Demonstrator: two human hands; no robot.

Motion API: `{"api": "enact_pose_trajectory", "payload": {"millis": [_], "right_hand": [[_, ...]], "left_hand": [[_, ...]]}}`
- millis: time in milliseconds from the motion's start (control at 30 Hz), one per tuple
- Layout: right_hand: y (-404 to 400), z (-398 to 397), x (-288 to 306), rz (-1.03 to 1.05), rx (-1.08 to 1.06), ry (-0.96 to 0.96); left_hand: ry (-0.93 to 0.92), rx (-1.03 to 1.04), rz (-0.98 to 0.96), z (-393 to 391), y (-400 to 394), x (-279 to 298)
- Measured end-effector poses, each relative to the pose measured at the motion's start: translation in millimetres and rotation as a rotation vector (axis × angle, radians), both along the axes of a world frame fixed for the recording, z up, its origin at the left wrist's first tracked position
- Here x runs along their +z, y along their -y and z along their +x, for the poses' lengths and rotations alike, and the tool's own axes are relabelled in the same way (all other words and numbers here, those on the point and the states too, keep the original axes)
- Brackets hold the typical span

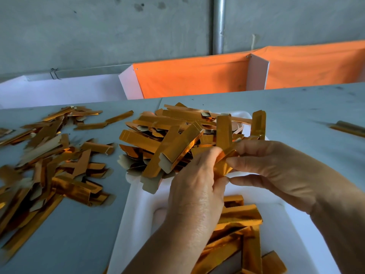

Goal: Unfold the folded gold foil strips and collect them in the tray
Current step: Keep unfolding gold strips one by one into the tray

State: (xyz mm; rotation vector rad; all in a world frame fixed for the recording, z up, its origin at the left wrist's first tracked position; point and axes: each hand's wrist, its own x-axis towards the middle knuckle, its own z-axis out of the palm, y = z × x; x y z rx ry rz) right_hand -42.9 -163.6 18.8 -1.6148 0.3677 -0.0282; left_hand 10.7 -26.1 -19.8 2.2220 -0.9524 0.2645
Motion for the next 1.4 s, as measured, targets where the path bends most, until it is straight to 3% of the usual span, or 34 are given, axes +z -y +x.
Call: {"api": "enact_pose_trajectory", "payload": {"millis": [300,667,900,1067,1267,1400], "right_hand": [[2.5,-0.3,1.1,-0.239,-0.012,0.078],[9.4,-5.2,-0.4,-0.032,0.068,0.183],[8.5,-5.5,1.6,-0.044,0.078,0.162],[8.7,-3.5,1.4,-0.144,-0.042,0.197],[15.4,-5.2,1.8,-0.203,-0.01,0.292],[13.3,-6.0,2.2,-0.203,0.056,0.404]], "left_hand": [[-0.12,-0.101,-0.086,0.3,-2.5,3.8],[-0.199,-0.188,-0.201,0.4,-6.3,7.6],[-0.025,-0.164,-0.104,-1.0,-3.7,8.9],[0.002,-0.136,-0.049,1.6,-3.4,6.4],[-0.102,-0.253,-0.024,3.2,-8.2,8.1],[-0.28,-0.401,-0.029,4.3,-11.0,10.1]]}}
